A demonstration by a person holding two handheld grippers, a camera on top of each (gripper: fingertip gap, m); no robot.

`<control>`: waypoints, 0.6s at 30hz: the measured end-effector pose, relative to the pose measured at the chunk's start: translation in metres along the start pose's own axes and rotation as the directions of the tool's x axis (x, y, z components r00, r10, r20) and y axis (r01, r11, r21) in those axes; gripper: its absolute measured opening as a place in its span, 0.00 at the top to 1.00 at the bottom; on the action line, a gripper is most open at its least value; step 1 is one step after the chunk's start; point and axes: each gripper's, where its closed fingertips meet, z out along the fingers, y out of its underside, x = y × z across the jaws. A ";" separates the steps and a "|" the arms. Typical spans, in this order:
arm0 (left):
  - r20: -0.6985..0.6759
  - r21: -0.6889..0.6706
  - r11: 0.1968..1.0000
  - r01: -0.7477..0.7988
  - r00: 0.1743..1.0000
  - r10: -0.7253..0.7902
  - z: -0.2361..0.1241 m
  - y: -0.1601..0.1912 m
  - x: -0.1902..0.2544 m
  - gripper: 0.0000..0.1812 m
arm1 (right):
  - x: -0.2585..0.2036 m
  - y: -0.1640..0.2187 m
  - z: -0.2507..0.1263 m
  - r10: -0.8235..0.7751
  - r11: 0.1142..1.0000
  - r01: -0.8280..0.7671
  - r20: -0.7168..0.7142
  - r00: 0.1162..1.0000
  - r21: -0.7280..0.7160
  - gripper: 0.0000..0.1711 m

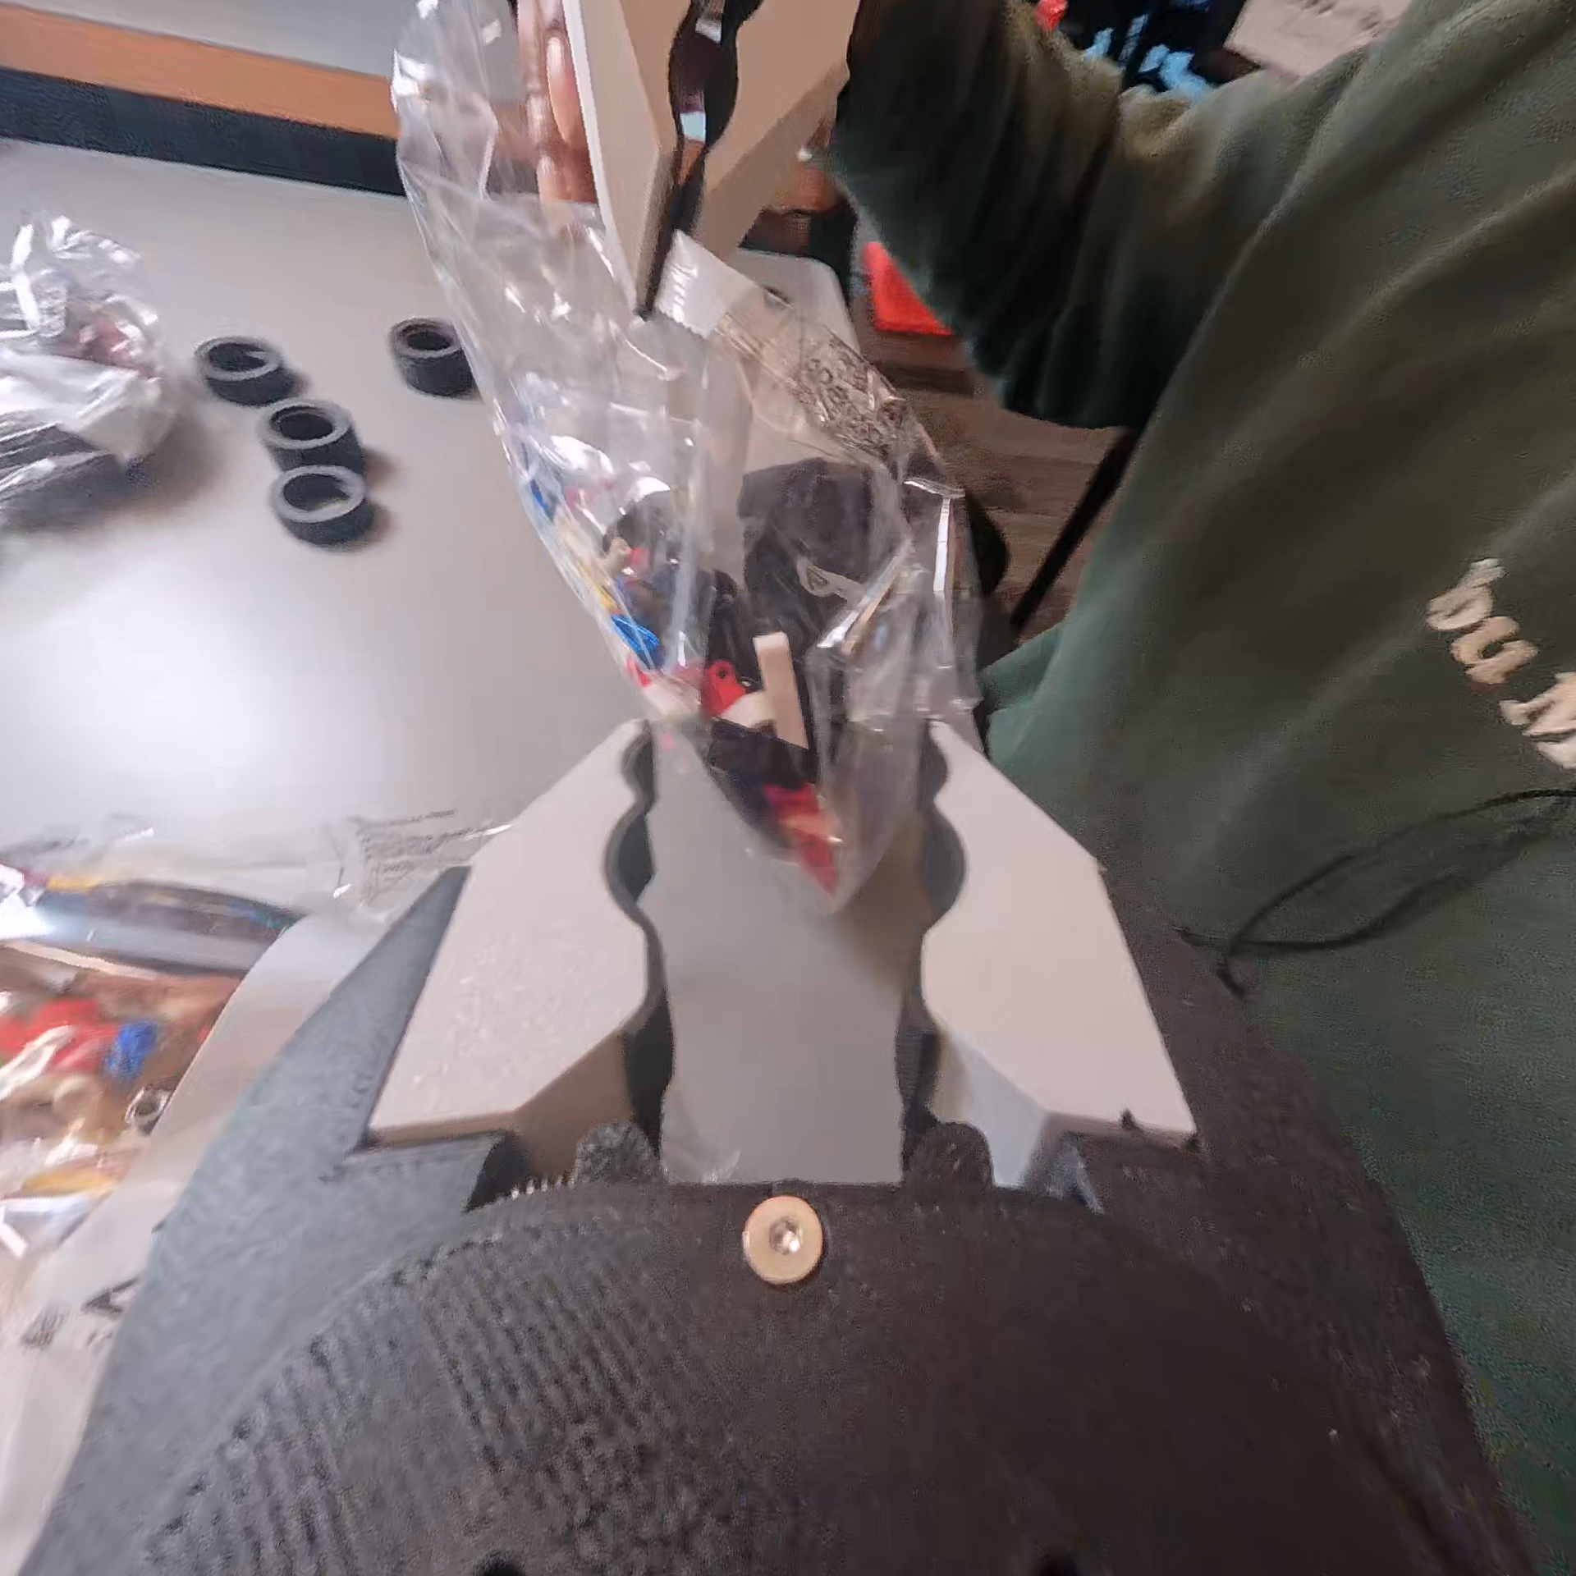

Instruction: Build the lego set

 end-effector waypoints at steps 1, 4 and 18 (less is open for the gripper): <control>0.037 -0.007 1.000 -0.005 0.999 0.005 0.000 0.005 -0.002 0.80 | 0.005 0.003 0.003 0.008 1.000 -0.008 -0.018 1.000 -0.016 1.00; 0.145 0.025 1.000 -0.012 0.989 0.008 -0.013 0.002 -0.010 1.00 | 0.024 0.003 0.006 0.081 0.997 -0.080 -0.070 0.994 0.020 1.00; 0.330 0.206 0.978 0.015 0.940 -0.083 -0.129 -0.054 -0.018 0.65 | 0.030 -0.012 0.031 0.322 0.913 -0.286 -0.083 0.943 0.290 1.00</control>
